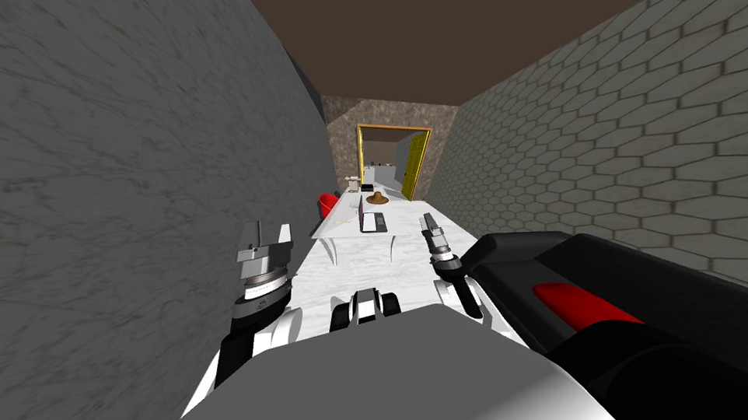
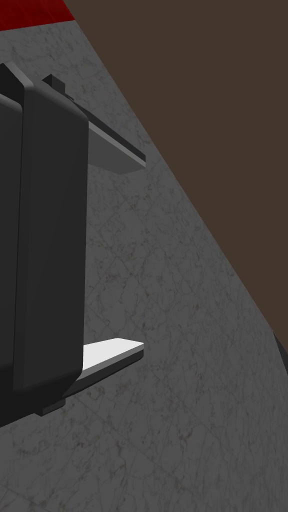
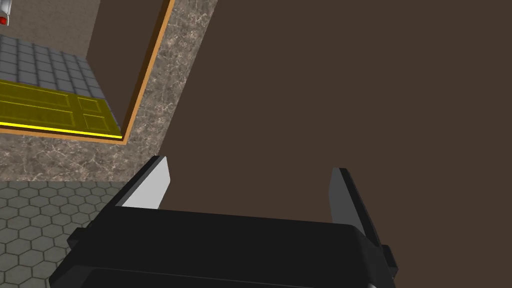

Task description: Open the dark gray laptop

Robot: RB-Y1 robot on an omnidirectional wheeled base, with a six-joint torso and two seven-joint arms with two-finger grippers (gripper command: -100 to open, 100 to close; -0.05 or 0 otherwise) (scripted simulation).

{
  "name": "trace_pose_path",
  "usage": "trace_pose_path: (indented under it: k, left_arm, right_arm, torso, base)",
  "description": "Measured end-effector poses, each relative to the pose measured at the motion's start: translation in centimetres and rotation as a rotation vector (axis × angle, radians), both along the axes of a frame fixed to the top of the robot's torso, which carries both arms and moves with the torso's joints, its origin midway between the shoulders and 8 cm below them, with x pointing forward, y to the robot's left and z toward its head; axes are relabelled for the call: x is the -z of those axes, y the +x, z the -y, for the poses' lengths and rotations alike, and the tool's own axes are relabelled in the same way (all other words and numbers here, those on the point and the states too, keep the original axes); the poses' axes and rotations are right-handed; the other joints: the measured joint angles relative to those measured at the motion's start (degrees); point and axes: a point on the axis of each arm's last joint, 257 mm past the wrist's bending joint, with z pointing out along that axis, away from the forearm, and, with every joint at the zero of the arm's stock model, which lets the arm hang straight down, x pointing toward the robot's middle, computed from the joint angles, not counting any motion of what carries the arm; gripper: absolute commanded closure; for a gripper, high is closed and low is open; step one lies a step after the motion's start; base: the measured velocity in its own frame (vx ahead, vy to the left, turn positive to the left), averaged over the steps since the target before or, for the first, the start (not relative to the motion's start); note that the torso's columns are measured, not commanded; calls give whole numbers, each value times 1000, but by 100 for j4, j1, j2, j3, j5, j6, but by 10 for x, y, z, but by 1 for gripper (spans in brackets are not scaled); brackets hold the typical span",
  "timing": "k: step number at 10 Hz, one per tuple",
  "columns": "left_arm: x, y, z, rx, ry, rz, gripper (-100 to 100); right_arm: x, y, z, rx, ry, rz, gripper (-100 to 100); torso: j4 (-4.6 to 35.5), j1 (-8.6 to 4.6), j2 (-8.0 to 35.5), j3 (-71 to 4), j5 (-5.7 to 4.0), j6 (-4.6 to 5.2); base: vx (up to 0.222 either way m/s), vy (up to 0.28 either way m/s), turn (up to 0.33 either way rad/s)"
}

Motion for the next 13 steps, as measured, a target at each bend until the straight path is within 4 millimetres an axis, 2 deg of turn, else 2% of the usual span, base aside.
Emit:
trace_pose_path:
  k: [2, 7, 9, 11, 13]
  left_arm:
    - [0, 0, 0, 0, 0, 0, 0]
    - [0, 0, 0, 0, 0, 0, 0]
    - [0, 0, 0, 0, 0, 0, 0]
    - [0, 0, 0, 0, 0, 0, 0]
    - [0, 0, 0, 0, 0, 0, 0]
  right_arm:
    - [11, 8, 6, 62, -107, -28, -100]
    - [43, 23, 37, 255, -384, -108, -100]
    - [50, 29, 44, 307, -462, -129, -100]
    - [64, 34, 62, 390, -577, -168, -100]
    - [73, 34, 72, 445, -658, -194, -100]
  torso:
    - [-1, 2, -7, -3, 0, 0]
    - [2, 1, 7, 3, 1, 0]
    - [3, -25, 8, 6, -7, 1]
    - [-4, 13, -15, -9, 4, 0]
    - [1, -18, 1, 2, -6, 1]
  base:
    - [121, 159, -8]
    - [111, 177, -7]
    - [102, 145, -6]
    - [122, 184, -9]
    - [108, 143, -6]
